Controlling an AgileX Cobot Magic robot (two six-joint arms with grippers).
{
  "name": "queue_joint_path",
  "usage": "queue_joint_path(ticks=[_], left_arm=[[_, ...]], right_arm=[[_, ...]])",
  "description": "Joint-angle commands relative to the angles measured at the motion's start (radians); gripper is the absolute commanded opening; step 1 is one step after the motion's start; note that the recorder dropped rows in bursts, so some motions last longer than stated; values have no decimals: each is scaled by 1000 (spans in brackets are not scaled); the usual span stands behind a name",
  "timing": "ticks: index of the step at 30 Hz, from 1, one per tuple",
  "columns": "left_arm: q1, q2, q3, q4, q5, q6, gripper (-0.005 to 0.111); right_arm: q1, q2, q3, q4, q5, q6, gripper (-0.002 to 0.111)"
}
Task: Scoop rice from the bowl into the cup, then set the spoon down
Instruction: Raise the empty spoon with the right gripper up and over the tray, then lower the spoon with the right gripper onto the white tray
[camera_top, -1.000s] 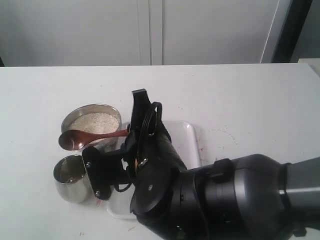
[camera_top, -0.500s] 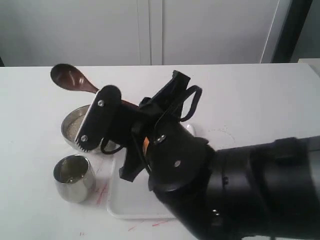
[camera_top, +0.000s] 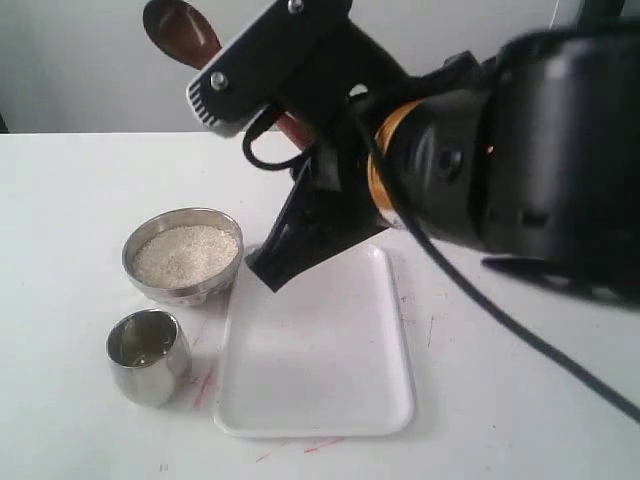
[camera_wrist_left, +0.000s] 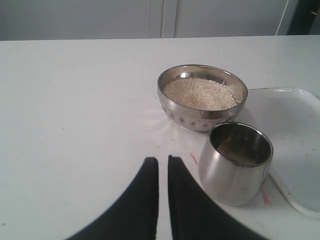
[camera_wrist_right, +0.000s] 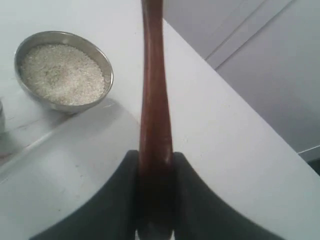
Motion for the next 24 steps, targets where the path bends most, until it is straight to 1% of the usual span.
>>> queue_joint_path(ticks=[1, 8, 13, 15, 17, 24], left_arm=[[2, 1, -7, -7, -3, -2, 14], [2, 1, -7, -7, -3, -2, 14], [2, 1, -7, -7, -3, -2, 14], [2, 1, -7, -7, -3, -2, 14], [2, 1, -7, -7, -3, -2, 14], [2, 1, -7, -7, -3, -2, 14]], right_arm=[[-37, -16, -101, 240, 114, -246, 0], [-104, -7, -229, 446, 274, -435, 0], [-166, 56, -307, 593, 437, -588, 0], [-197, 104, -347, 665, 447, -662, 0], [-226, 158, -371, 716, 447, -696, 0], [-320, 316, -386, 755, 447, -698, 0]])
